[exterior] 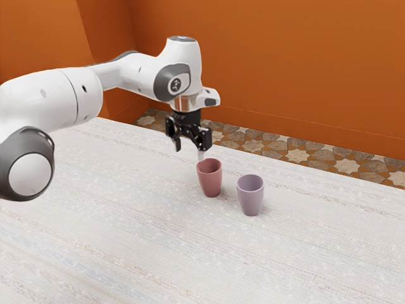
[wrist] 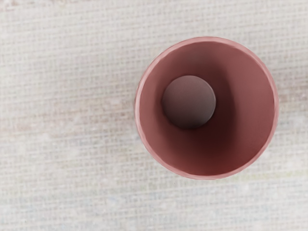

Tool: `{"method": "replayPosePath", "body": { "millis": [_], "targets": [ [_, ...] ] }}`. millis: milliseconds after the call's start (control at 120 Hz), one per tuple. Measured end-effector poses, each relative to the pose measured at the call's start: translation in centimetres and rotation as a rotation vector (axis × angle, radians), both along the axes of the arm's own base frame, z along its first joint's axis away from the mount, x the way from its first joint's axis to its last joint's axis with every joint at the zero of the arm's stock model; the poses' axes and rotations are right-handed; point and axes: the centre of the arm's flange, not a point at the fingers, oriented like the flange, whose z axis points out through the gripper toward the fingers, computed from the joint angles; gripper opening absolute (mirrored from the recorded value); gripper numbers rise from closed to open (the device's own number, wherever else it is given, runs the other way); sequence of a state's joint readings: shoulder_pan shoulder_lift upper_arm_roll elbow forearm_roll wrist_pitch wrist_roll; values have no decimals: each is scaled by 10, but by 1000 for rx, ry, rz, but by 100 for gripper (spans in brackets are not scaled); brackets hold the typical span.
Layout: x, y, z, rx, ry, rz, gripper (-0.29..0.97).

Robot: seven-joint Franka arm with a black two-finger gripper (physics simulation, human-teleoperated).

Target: Place the left cup onto the right cup

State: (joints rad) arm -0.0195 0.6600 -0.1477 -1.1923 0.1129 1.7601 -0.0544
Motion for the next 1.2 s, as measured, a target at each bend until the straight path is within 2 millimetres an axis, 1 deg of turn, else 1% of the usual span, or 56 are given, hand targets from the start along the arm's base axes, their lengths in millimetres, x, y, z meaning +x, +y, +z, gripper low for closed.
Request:
{"method": "replayPosePath", "body": {
  "millis": [183, 375, 483, 642, 767, 875, 1017, 1200],
  "targets": [
    [8, 8, -9, -7, 1, 0, 59],
    [16, 13, -20, -11, 0, -8, 58],
    [20, 13, -27, -14, 0, -21, 58],
    [28, 7, -35, -19, -7, -46, 57],
    [32, 4, -38, -19, -14, -59, 56],
    [35, 1, -44, -26, -14, -78, 56],
    [37, 5, -51, -23, -12, -87, 55],
    [41, 18, -60, -19, -8, -82, 54]
  ]
}}
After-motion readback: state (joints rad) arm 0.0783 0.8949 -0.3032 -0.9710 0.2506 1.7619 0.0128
